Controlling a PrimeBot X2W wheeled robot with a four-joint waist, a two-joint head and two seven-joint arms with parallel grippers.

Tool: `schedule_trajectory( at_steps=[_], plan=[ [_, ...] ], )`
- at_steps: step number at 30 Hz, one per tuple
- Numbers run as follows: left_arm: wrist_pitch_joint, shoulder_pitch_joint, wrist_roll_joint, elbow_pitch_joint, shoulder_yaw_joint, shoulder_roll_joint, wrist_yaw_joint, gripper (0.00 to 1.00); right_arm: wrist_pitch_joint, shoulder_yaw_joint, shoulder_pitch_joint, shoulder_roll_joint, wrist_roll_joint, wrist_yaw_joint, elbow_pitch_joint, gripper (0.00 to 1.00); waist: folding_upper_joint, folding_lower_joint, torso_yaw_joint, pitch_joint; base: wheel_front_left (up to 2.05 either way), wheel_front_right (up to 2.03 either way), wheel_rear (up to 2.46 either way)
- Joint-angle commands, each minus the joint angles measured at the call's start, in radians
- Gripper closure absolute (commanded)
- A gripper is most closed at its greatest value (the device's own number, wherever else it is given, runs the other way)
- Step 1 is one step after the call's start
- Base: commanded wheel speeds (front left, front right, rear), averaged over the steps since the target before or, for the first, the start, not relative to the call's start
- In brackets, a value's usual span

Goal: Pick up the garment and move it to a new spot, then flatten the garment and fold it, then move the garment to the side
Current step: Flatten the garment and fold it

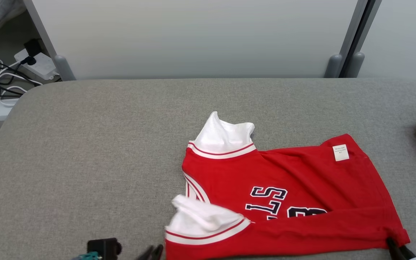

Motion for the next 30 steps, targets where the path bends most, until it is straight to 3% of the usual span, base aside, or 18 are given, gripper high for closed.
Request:
schedule_trajectory(
  at_steps=[1,8,13,23,30],
  plan=[
    [-0.036,-0.032,0.027,-0.018,0.059,0.021,0.032,0.0,0.005,-0.001,0.015,-0.029,0.003,-0.002,-0.016,0.0,-0.0001,0.0,-0.002,0.0,0.0,0.0,0.0],
    [-0.117,-0.049,0.061,-0.013,0.121,0.031,0.094,0.0,-0.037,-0.068,-0.011,-0.06,-0.051,-0.002,-0.01,0.0,-0.0001,0.0,-0.009,-0.008,0.0,0.0,0.0],
    [-0.185,-0.098,0.094,-0.013,0.156,0.031,0.11,0.0,-0.07,-0.127,-0.07,-0.054,-0.156,-0.002,-0.026,0.0,-0.0001,0.0,-0.012,-0.013,0.0,0.0,0.0],
    [-0.33,-0.197,0.174,0.028,0.171,-0.042,0.096,0.0,-0.078,-0.197,-0.103,0.067,-0.423,-0.002,-0.244,0.0,-0.0001,0.0,-0.032,-0.024,0.0,0.0,0.0],
    [-0.357,-0.215,0.283,0.068,0.184,-0.106,0.083,0.0,-0.078,-0.245,-0.034,0.148,-0.543,-0.002,-0.397,0.0,-0.0001,0.0,-0.037,-0.032,0.0,0.0,0.0]
  ],
)
